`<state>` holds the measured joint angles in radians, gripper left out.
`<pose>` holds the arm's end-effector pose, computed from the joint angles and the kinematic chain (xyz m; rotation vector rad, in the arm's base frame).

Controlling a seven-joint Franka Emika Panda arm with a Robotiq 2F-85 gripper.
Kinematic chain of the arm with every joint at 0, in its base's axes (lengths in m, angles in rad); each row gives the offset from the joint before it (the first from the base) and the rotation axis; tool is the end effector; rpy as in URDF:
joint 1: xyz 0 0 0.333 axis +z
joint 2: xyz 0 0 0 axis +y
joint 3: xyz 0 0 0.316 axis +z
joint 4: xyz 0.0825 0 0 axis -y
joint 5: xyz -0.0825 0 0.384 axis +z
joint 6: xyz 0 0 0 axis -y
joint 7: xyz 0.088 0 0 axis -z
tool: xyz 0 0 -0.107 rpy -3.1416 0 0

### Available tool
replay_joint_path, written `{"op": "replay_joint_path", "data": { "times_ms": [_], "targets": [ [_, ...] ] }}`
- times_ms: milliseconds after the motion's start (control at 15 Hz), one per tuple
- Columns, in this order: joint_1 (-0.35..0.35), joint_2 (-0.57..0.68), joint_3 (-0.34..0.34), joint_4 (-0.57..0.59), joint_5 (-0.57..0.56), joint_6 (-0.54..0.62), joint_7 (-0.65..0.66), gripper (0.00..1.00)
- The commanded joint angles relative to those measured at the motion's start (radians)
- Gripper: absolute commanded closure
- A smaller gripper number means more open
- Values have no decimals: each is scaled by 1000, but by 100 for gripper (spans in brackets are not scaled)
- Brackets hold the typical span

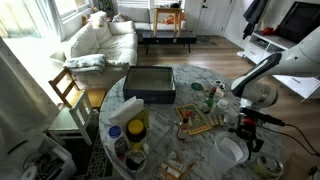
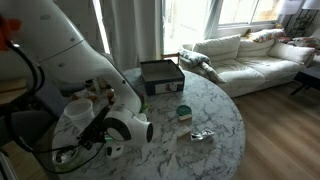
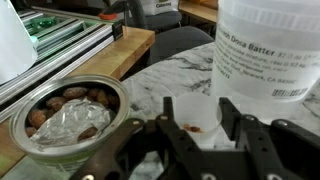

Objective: Pour the contents in the clear measuring cup into the clear cup on the left

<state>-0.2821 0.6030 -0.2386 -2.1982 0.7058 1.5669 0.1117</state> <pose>0.3802 -0.1541 0.1004 -1.7953 1.1853 1.2390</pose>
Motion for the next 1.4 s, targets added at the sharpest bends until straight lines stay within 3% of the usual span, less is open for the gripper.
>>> {"op": "replay_joint_path", "data": {
  "times_ms": [0, 667, 1333],
  "targets": [
    [7, 1, -16, 11, -14, 18, 20, 77],
    [14, -143, -40, 4, -35, 40, 11, 78],
    [10, -335, -43, 3, -133, 72, -4, 78]
  ]
}}
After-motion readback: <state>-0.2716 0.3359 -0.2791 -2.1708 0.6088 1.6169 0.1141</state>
